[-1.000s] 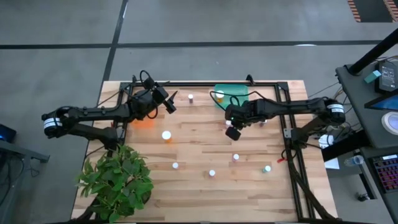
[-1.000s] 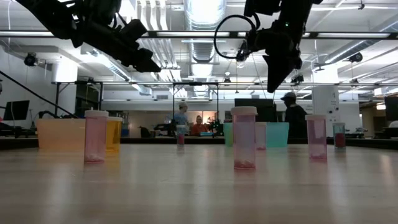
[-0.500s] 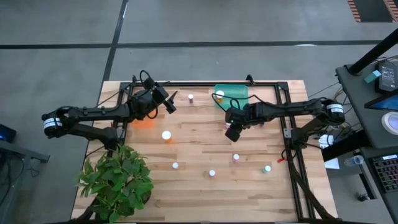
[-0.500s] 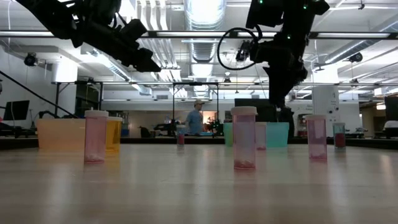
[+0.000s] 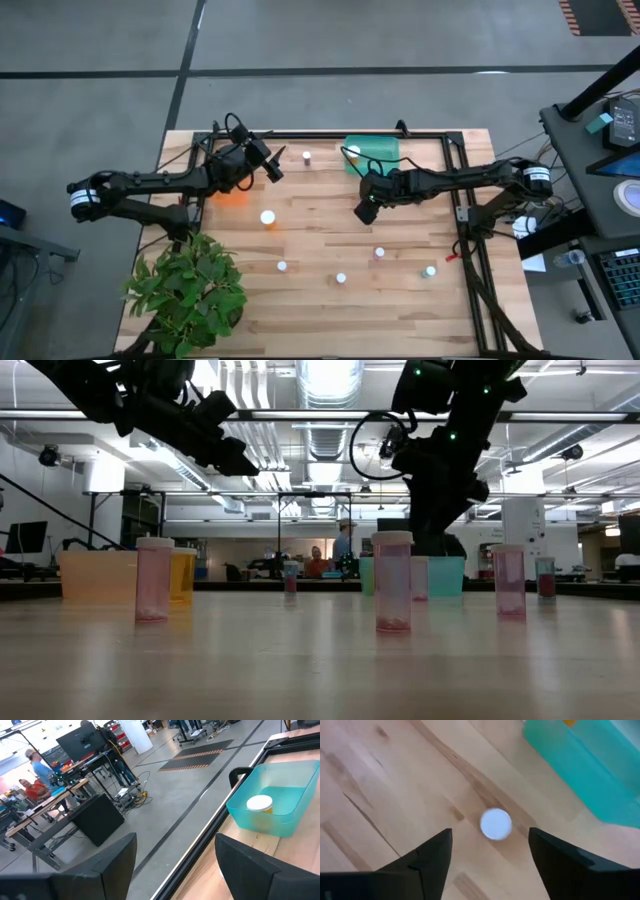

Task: Pick and place medicine bottles into bin by pill shape (circle, oval)
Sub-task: Put the pink tablet bottle into the orange bin

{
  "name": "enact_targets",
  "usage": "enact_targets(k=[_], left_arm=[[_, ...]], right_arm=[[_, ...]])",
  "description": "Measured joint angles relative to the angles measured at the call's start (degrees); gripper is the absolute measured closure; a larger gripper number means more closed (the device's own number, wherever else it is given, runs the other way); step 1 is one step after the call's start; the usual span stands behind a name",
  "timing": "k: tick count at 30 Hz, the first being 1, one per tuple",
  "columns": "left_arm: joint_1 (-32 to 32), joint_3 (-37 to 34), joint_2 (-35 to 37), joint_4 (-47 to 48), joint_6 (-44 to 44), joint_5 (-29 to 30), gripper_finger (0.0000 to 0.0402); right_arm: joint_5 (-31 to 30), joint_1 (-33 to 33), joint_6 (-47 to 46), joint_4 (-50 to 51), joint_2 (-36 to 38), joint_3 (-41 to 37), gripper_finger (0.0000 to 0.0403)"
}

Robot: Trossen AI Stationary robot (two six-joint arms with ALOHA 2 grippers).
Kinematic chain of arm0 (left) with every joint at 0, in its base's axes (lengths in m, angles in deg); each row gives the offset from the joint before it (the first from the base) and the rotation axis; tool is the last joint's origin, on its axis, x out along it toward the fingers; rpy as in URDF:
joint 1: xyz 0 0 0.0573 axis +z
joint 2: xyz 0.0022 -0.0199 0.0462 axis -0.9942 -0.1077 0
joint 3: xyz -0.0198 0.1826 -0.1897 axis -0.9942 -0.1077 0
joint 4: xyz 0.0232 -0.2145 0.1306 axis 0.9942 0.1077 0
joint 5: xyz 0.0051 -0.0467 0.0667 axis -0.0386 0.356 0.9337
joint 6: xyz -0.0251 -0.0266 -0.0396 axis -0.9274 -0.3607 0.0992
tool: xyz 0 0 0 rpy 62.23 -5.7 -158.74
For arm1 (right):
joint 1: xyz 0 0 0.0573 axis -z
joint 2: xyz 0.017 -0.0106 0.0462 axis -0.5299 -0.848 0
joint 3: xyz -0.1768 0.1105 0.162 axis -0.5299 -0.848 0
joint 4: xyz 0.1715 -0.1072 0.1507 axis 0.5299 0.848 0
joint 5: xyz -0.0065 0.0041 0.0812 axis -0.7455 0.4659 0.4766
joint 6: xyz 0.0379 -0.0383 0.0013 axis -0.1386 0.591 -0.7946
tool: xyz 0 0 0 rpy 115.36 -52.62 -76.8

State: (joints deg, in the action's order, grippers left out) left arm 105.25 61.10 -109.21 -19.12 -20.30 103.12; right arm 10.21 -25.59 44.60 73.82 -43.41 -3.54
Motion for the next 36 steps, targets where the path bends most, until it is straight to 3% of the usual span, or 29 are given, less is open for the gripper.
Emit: enact_targets(k=[6,36], left_arm=[[0.0,0.0,0.0,0.02,0.02,0.0,0.0153],[0.0,0.04,0.0,0.0,0.15,0.0,0.0153]], right_arm=[[-5.13,0.15,-3.99,-1.55,0.02,-1.82,0.014],[-5.52,0.11,-6.54,-5.99,0.02,-4.01,0.0153]])
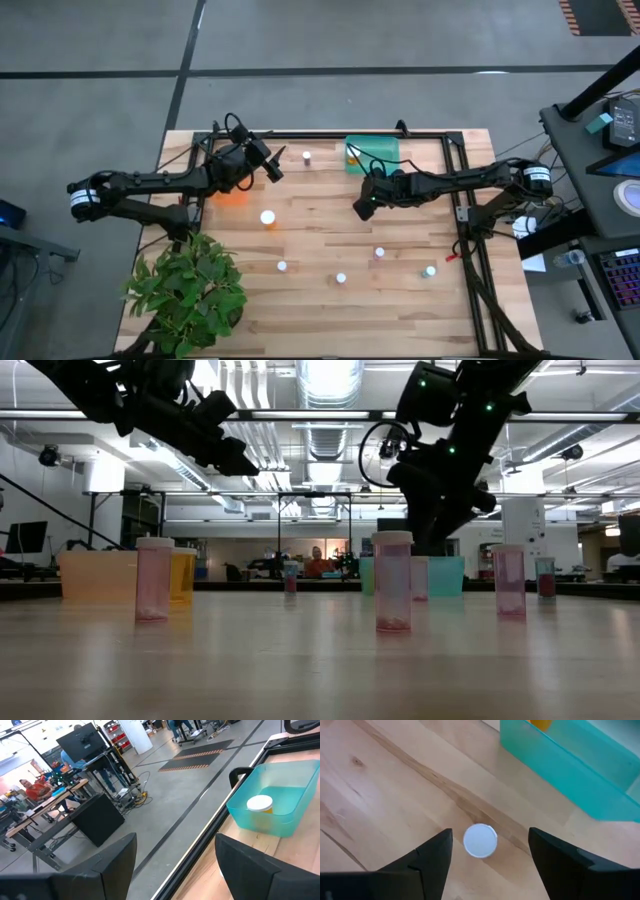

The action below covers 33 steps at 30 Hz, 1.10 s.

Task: Pick and place medicine bottles into bin by pill shape (circle, oval)
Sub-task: Put the pink tablet bottle into the orange bin

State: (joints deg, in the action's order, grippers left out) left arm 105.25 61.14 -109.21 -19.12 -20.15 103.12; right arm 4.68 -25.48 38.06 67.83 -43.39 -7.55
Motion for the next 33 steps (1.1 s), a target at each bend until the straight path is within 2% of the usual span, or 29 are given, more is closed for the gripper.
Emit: enact_targets(k=[19,33], left_arm=[[-0.02,0.02,-0.02,-0.02,0.02,0.0,0.0153],[-0.02,0.02,-0.02,-0.37,0.04,0.0,0.0153]], right_arm=[[-0.07,0.0,-1.57,-8.72,0.04,-4.67,0.0162],[-0.42,0.0,-1.6,-9.57,0.04,-5.03,0.0165]])
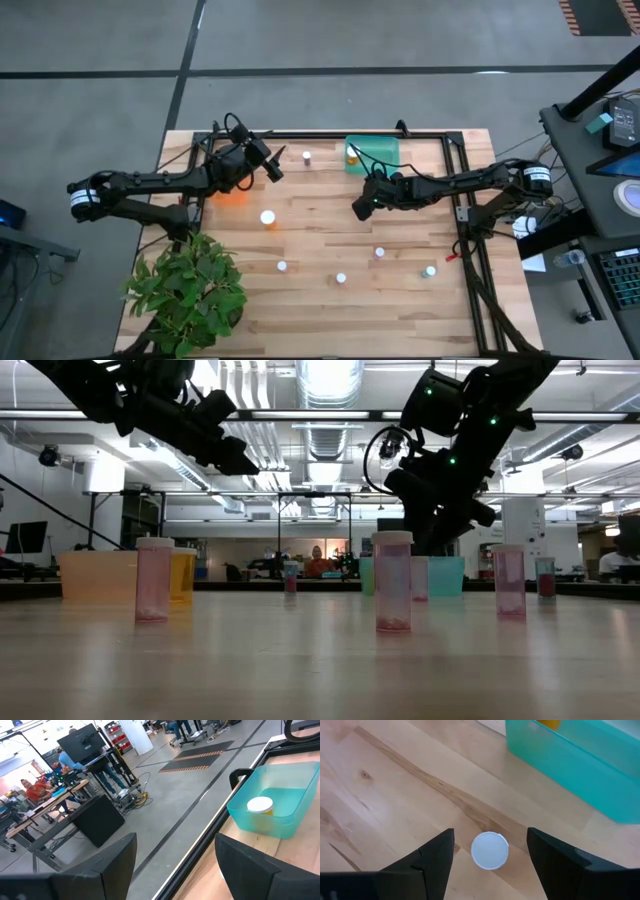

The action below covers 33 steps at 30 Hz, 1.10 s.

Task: Pick and place medicine bottles into bin by pill shape (circle, oval)
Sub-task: Put the pink tablet bottle into the orange bin

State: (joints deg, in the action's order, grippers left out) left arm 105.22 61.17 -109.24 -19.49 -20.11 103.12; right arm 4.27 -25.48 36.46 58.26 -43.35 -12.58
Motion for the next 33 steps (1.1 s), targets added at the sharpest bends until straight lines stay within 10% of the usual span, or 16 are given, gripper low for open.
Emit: enact_targets(k=[33], left_arm=[[0.0,0.0,0.0,-0.1,-0.02,0.0,0.0153]], right_arm=[[-3.03,-0.02,-2.08,-4.23,0.0,-4.39,0.0168]])
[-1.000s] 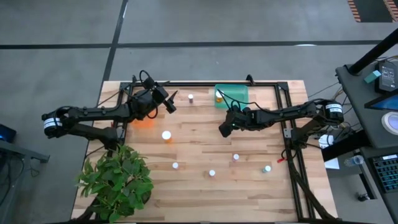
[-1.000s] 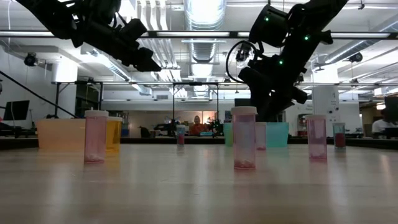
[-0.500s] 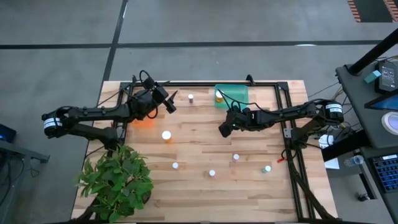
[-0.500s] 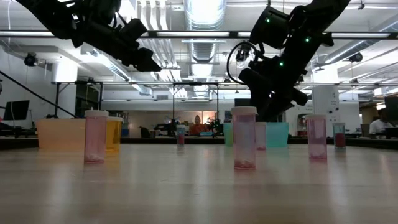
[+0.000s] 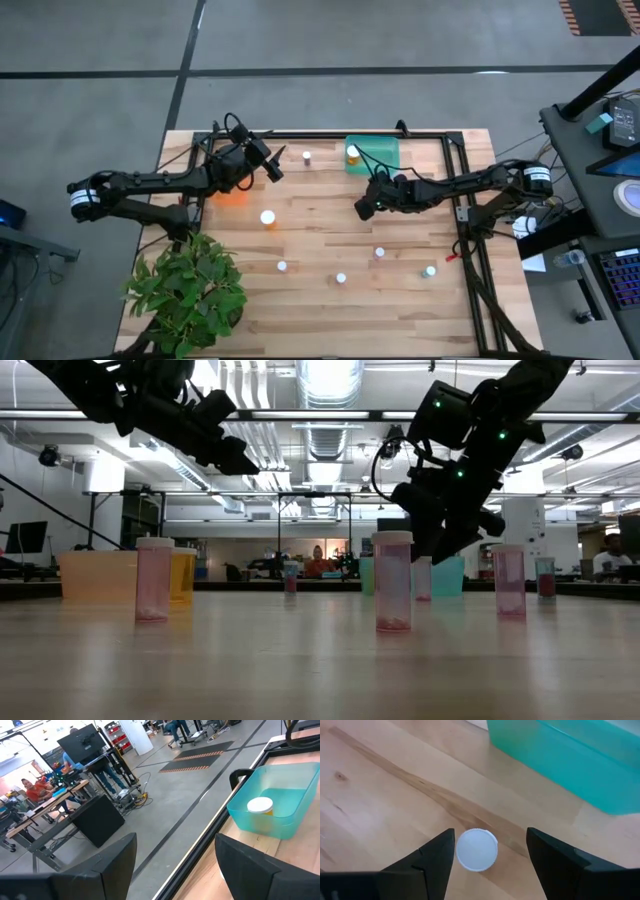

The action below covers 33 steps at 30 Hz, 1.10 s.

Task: Pick and place medicine bottles into bin by pill shape (circle, oval)
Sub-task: Put the pink tablet bottle into the orange bin

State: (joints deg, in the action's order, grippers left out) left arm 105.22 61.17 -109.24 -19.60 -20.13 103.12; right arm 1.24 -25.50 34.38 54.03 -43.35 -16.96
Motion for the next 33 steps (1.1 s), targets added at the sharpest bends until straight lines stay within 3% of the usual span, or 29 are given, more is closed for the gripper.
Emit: enact_targets(k=[10,22,33], left_arm=[[0.01,0.02,0.0,0.0,0.0,0.0,0.0153],[0.0,0.02,0.0,-0.42,0.0,0.0,0.0153],[0.0,0.04,0.0,-0.42,0.0,0.0,0.0153]], right_arm=[[0.04,0.0,-0.23,-7.29,0.0,-3.41,0.0168],[0.04,0.0,-0.43,-8.99,0.0,-5.47,0.0177],[0.03,0.02,-0.11,-9.14,0.0,-5.6,0.0245]])
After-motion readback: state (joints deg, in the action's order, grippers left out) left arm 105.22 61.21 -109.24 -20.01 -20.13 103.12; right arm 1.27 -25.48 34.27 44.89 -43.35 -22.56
